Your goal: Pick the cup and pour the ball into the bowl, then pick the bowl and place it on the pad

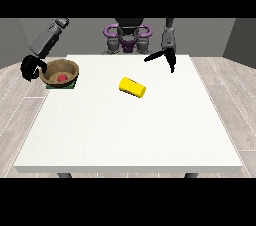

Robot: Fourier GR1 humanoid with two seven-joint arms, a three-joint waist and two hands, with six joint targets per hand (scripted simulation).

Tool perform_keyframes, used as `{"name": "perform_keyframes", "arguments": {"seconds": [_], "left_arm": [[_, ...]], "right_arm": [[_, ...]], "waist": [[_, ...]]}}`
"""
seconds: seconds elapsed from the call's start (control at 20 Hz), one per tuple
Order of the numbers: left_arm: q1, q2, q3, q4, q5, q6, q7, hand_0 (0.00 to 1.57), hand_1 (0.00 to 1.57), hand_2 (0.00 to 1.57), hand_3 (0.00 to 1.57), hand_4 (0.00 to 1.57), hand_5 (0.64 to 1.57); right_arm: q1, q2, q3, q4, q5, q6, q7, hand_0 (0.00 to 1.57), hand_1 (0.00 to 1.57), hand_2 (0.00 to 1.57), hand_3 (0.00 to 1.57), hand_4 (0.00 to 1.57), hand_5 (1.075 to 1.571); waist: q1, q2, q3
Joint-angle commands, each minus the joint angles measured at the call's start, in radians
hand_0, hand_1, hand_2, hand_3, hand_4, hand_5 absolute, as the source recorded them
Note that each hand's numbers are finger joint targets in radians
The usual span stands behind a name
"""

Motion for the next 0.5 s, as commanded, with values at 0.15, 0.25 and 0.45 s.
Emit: {"name": "perform_keyframes", "arguments": {"seconds": [0.15, 0.25, 0.45], "left_arm": [[0.002, 0.003, 0.005, -0.028, 0.025, -0.030, 0.060, 0.00, 0.00, 0.00, 0.00, 0.00, 1.566], [0.068, 0.001, 0.003, -0.066, 0.033, -0.030, 0.035, 0.00, 0.00, 0.00, 0.00, 0.00, 1.566], [0.033, 0.013, 0.030, -0.076, 0.041, -0.029, 0.072, 0.00, 0.00, 0.00, 0.00, 0.00, 1.566]], "right_arm": [[-0.075, -0.064, -0.047, 0.061, -0.058, 0.038, 0.137, 1.57, 1.57, 1.57, 0.00, 0.76, 1.568], [-0.016, -0.063, -0.043, 0.074, -0.052, 0.070, 0.099, 1.57, 1.57, 1.57, 0.26, 0.74, 1.570], [0.011, -0.002, 0.006, 0.057, -0.007, 0.058, 0.046, 1.57, 1.57, 1.57, 1.04, 0.73, 1.570]], "waist": [[-0.006, -0.041, -0.0013], [-0.015, -0.050, -0.0009], [-0.022, -0.041, -0.0009]]}}
